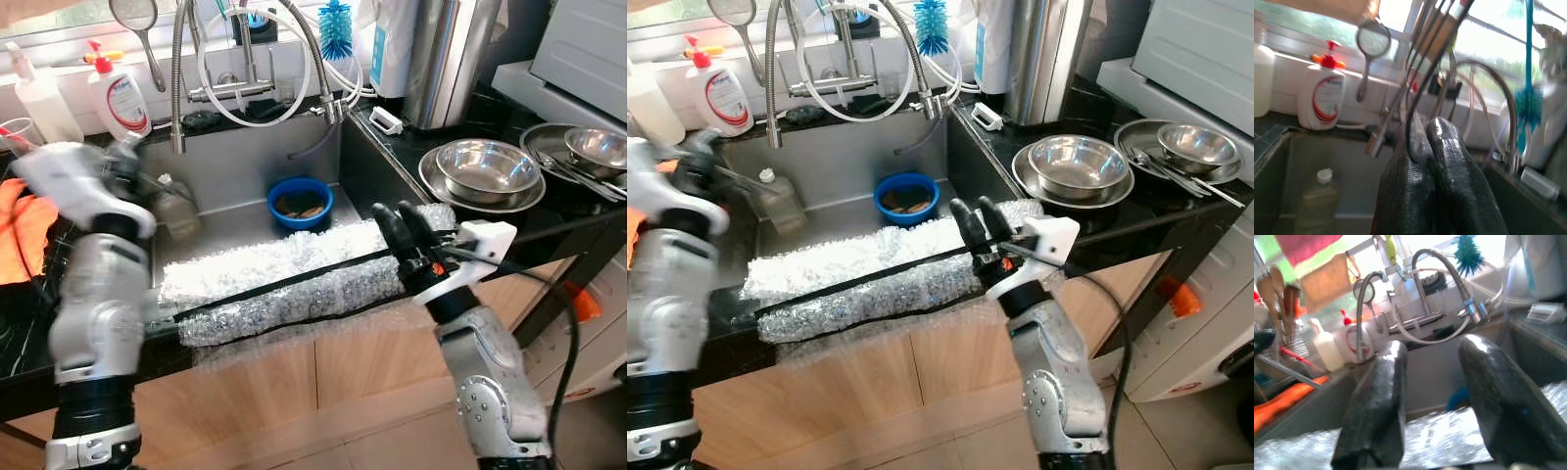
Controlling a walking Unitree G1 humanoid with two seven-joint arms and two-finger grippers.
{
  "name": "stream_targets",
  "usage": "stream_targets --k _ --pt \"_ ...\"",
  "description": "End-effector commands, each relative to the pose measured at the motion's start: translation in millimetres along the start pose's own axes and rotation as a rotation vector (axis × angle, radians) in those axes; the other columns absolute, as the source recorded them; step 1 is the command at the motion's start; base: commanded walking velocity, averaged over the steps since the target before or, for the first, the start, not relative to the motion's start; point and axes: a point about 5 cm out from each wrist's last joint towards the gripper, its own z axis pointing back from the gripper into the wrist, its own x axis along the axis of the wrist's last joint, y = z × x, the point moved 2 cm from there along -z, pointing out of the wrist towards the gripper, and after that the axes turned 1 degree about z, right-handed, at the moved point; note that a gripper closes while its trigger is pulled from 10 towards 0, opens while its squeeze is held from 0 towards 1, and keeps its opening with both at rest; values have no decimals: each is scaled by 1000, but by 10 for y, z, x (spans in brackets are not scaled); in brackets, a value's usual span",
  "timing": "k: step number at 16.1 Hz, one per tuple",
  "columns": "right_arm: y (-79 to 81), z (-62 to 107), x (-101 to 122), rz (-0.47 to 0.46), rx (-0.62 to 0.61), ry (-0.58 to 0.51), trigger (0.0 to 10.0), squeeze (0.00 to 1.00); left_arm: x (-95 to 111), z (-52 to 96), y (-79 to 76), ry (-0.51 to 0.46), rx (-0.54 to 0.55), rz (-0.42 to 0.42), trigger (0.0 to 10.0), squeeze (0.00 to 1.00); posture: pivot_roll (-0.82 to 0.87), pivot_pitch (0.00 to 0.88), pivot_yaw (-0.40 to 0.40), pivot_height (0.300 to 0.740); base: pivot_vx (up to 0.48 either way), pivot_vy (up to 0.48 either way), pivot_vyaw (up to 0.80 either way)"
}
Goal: Kitchen organization
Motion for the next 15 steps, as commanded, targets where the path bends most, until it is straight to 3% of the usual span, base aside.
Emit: stream_targets --k 1,5,10,15 --pt "44 -47 71 84 0 -27 10000 0 -111 1 -13 35 -13 -83 10000 0 -77 0 69 740 0 0 0" --pt "-62 -20 37 163 -114 -37 10000 0 -407 28 -22 140 -53 -316 10000 0 -75 0 71 740 0 0 0" --pt "-147 -8 45 224 -190 -57 10000 0 -545 -13 206 218 43 -396 10000 0 -83 0 75 740 0 0 0" --pt "-104 -38 -10 226 -187 -46 10000 0 -653 9 184 264 25 -396 10000 0 -85 0 80 740 0 0 0"
